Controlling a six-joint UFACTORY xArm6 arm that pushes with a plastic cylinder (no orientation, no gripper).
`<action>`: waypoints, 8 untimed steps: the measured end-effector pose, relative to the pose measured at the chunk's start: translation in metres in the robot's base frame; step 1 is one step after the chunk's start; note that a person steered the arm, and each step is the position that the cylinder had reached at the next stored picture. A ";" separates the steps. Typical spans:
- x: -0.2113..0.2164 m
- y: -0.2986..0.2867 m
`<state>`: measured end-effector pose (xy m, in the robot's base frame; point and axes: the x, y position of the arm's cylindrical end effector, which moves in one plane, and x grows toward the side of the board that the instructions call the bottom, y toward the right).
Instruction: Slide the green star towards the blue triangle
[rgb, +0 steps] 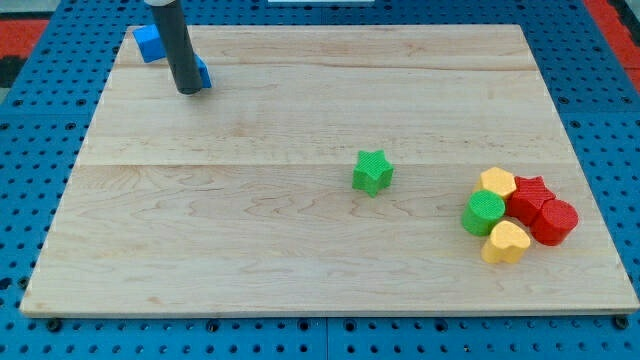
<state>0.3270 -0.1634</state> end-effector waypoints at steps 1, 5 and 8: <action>0.020 0.114; 0.112 0.212; 0.090 0.163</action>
<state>0.4175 -0.0004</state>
